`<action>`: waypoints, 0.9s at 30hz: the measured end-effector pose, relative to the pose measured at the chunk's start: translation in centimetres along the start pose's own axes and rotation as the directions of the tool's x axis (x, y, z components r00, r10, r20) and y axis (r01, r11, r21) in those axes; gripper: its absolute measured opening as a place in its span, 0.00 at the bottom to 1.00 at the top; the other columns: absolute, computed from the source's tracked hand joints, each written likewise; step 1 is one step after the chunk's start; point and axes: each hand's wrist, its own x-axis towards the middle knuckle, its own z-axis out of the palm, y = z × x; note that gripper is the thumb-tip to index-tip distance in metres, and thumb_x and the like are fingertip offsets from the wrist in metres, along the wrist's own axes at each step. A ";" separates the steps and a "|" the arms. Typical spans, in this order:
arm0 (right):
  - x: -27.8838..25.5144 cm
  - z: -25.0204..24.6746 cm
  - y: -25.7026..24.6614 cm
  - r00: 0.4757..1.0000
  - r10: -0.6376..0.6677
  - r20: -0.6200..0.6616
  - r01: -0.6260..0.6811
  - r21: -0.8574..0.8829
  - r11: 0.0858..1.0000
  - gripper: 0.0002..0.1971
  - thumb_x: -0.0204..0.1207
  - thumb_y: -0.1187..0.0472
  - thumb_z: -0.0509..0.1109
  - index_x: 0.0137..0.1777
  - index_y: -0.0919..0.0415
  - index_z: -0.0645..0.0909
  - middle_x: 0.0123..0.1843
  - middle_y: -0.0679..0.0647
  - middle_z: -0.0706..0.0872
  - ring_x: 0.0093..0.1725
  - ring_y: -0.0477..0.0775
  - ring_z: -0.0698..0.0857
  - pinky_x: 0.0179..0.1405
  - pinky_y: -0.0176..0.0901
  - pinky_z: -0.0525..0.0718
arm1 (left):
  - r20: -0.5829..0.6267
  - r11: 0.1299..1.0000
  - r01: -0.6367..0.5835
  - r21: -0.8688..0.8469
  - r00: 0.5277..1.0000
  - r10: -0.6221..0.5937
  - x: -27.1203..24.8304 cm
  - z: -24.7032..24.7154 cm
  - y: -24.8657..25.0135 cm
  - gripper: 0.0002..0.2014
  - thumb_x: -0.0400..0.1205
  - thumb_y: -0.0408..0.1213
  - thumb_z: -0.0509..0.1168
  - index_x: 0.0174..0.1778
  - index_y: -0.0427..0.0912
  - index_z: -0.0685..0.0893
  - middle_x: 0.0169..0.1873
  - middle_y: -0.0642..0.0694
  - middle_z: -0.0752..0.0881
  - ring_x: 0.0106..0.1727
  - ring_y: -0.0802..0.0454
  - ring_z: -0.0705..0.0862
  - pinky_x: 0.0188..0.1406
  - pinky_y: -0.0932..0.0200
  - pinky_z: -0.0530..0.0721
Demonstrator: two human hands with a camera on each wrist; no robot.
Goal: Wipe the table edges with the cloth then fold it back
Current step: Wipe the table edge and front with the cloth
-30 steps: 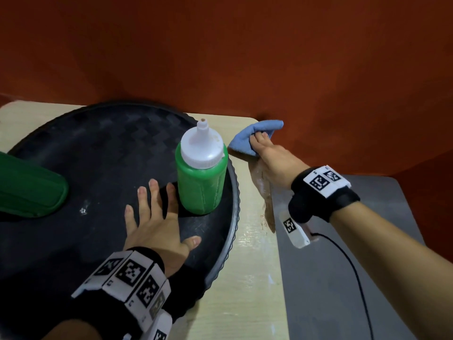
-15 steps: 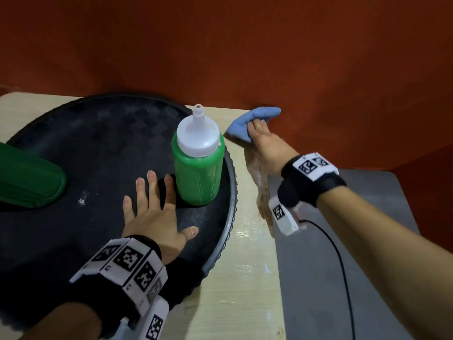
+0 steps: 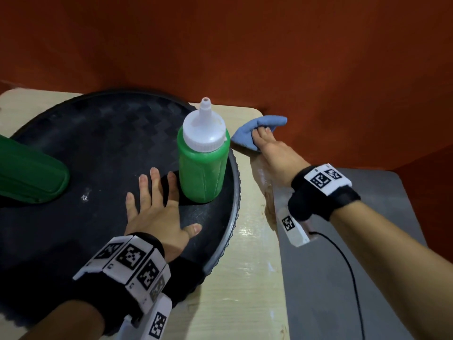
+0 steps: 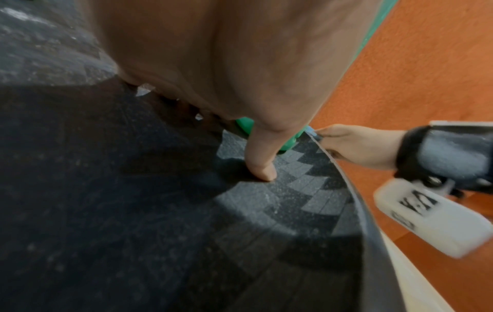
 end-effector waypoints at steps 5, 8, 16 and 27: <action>2.6 -1.4 -0.6 0.997 0.048 -0.068 -0.046 0.035 0.998 0.27 0.80 0.70 0.52 0.79 0.69 0.55 0.82 0.66 0.56 0.79 0.67 0.63 0.70 0.64 0.70 | 0.013 1.000 0.000 0.002 1.000 0.000 0.1 -0.1 -0.1 0.53 0.77 0.66 0.56 0.80 0.47 0.24 0.76 0.40 0.19 0.79 0.40 0.23 0.81 0.38 0.34; -1.1 0.8 -0.3 0.998 0.005 -0.057 -0.004 0.008 1.000 0.32 0.78 0.72 0.56 0.82 0.66 0.49 0.85 0.62 0.49 0.84 0.61 0.55 0.74 0.61 0.69 | 0.012 1.000 0.001 0.002 1.000 -0.001 0.1 -0.1 0.0 0.52 0.78 0.66 0.56 0.80 0.46 0.24 0.76 0.40 0.19 0.79 0.40 0.23 0.81 0.38 0.34; 0.0 -0.7 -0.6 0.999 -0.013 -0.052 0.014 0.033 0.999 0.35 0.75 0.73 0.60 0.81 0.67 0.52 0.84 0.64 0.52 0.82 0.62 0.58 0.73 0.60 0.69 | 0.003 1.000 0.008 0.012 1.000 -0.008 0.1 0.0 0.0 0.53 0.77 0.66 0.57 0.80 0.47 0.25 0.77 0.41 0.20 0.80 0.40 0.24 0.81 0.39 0.35; 3.6 -2.1 0.2 0.997 -0.022 -0.074 0.020 -0.021 1.000 0.28 0.79 0.70 0.55 0.80 0.67 0.55 0.82 0.64 0.58 0.79 0.63 0.65 0.68 0.54 0.69 | -0.004 1.000 0.006 0.015 1.000 -0.005 0.2 0.0 0.0 0.52 0.78 0.66 0.56 0.79 0.46 0.24 0.76 0.40 0.19 0.79 0.40 0.23 0.81 0.38 0.35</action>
